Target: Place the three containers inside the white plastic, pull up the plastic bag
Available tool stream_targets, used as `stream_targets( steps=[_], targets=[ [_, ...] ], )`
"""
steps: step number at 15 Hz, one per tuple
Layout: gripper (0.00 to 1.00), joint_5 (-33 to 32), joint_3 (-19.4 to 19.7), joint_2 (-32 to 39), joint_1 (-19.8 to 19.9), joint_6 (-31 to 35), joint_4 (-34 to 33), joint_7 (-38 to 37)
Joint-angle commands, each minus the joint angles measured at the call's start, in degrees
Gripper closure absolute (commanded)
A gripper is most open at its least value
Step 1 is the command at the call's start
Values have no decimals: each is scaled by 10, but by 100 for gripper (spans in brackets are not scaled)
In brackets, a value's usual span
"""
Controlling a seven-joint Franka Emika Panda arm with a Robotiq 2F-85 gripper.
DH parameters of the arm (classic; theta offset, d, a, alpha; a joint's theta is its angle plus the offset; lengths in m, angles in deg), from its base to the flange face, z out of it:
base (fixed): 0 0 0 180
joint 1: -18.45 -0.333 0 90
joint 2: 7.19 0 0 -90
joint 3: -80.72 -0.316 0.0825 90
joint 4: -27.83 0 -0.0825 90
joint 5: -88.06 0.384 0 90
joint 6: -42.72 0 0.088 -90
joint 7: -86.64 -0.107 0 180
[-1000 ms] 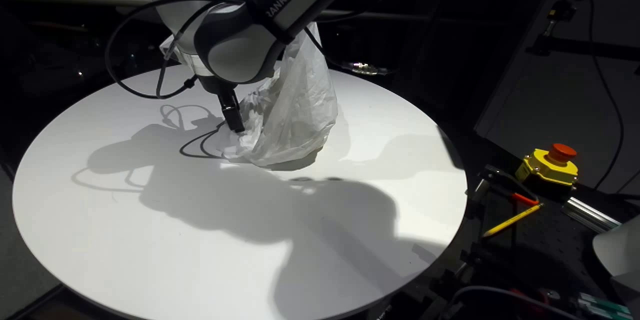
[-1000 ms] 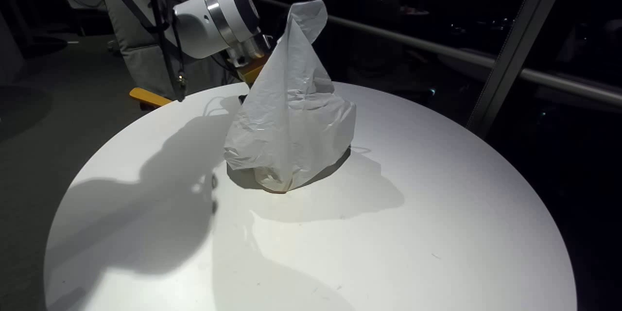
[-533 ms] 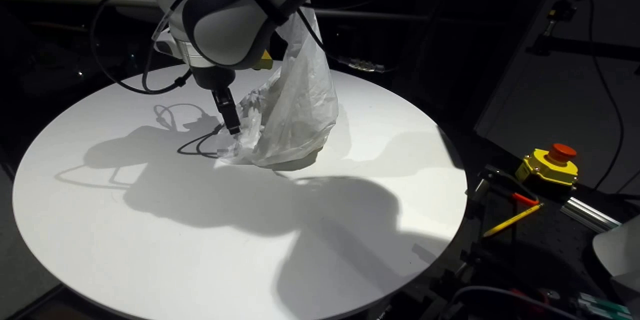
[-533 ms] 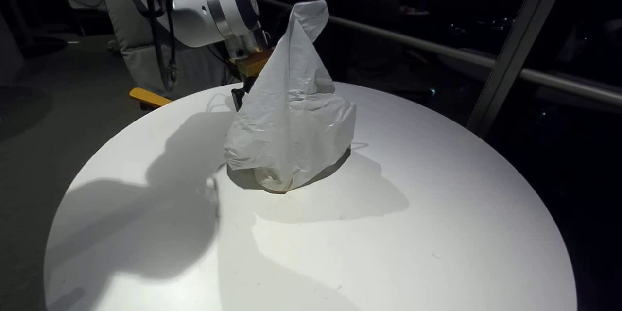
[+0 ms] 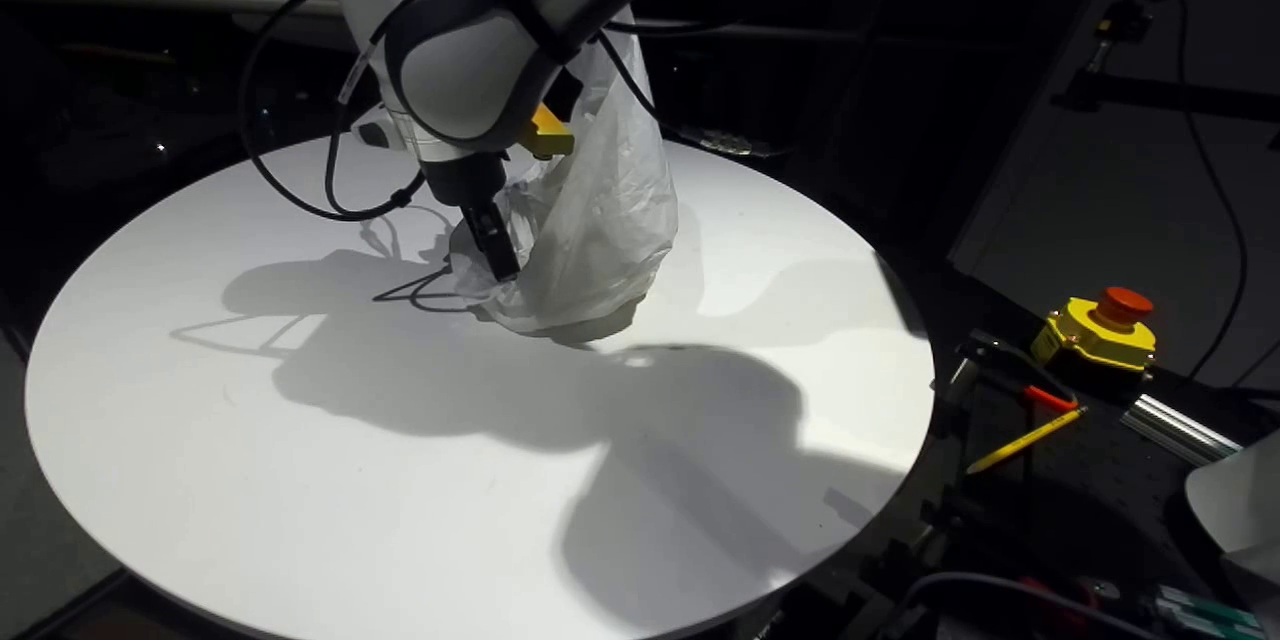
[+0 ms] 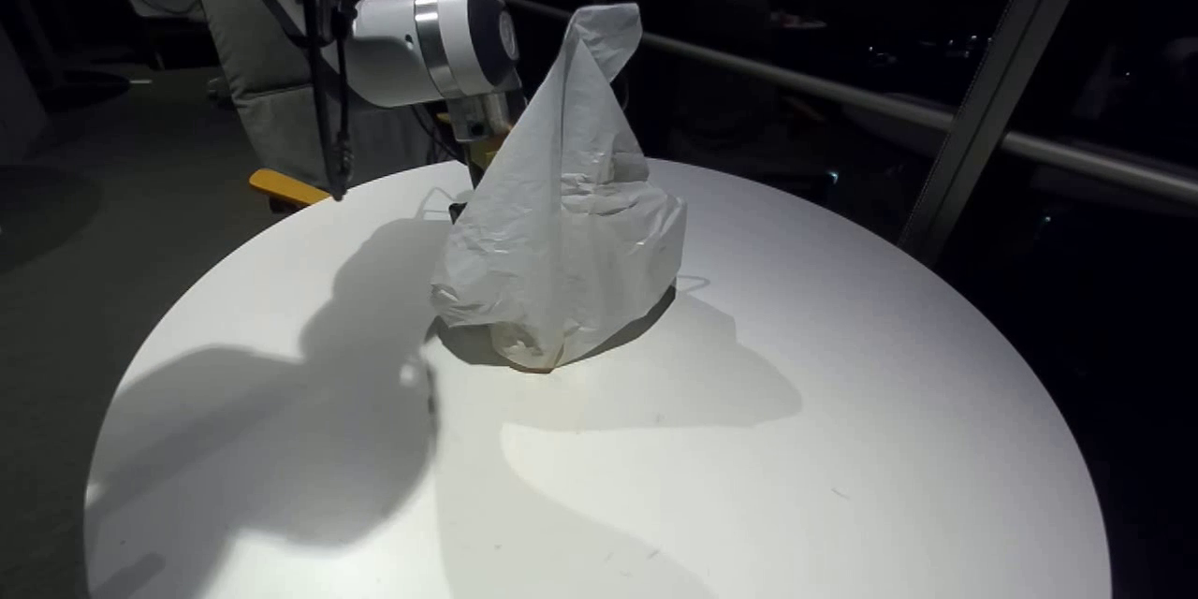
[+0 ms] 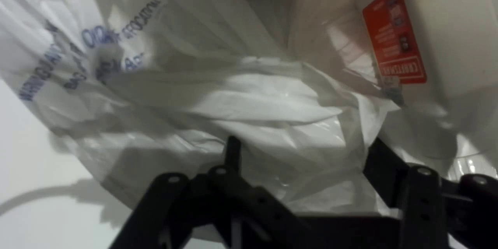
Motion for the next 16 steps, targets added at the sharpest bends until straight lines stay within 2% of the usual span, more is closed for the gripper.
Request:
stream_targets(
  steps=[1, 2, 3, 4, 7, 8, 12, 16],
  targets=[
    [47, 15, -9, -19, 3, -9, 7, 15],
    [49, 13, -9, -27, 2, -4, 15, 12],
    [56, 12, -10, -33, 1, -2, 20, 10],
    [72, 10, -10, -39, 0, 0, 26, 9],
    [95, 9, -14, -54, 0, 2, 40, 13],
    [99, 10, -17, -56, 1, 3, 43, 18],
    [100, 30, -31, -60, 14, -4, 52, 31],
    [100, 61, -28, -66, 13, -40, 43, 9]
  ],
)
